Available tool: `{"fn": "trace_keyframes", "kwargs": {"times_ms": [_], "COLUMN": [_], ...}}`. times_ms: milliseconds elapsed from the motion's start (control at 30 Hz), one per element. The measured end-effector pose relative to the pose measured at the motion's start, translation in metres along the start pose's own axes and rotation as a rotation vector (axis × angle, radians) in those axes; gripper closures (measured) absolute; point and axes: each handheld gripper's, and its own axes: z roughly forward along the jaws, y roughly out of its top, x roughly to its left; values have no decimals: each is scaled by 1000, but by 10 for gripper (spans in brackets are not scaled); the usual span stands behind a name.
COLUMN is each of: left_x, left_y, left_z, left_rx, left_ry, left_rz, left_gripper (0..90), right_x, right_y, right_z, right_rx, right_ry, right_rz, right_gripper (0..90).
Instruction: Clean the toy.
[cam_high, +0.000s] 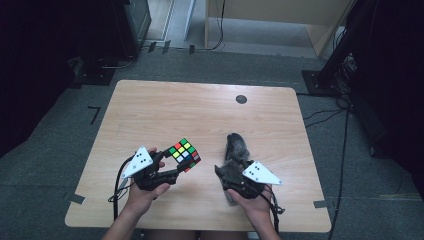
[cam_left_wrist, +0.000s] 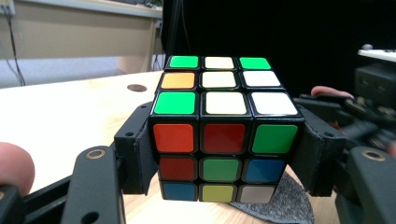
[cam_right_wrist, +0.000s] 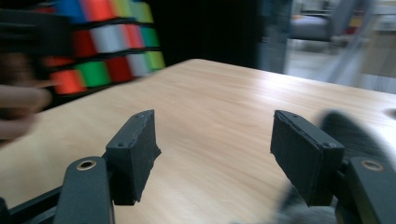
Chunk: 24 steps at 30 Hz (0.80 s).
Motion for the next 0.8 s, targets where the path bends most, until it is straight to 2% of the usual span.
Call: {"fn": "trace_keyframes", "kwargs": {"times_ms": [67, 167, 333, 467, 567, 800], "left_x": [-2, -7, -14, -20, -24, -31], "left_y": [0, -1, -2, -4, -7, -10], "left_z": [2, 5, 10, 15, 20, 25], "left_rx": [9, 17, 24, 34, 57, 74], "left_ry": [1, 0, -14, -18, -2, -27], "left_rz": [-5, -14, -46, -94, -123, -161], "left_gripper": [341, 341, 341, 341, 341, 341], "right_x": [8, 19, 34, 43, 48, 48], "right_y": [-5, -9, -9, -10, -14, -17], "right_z": [6, 11, 14, 16, 20, 22], "right_rx": [-9, -33, -92, -102, -66, -87], "right_ry": [62, 103, 132, 125, 79, 25], "right_rz": [-2, -30, -81, -115, -167, -173], "right_gripper": [308, 294, 271, 270, 263, 309]}}
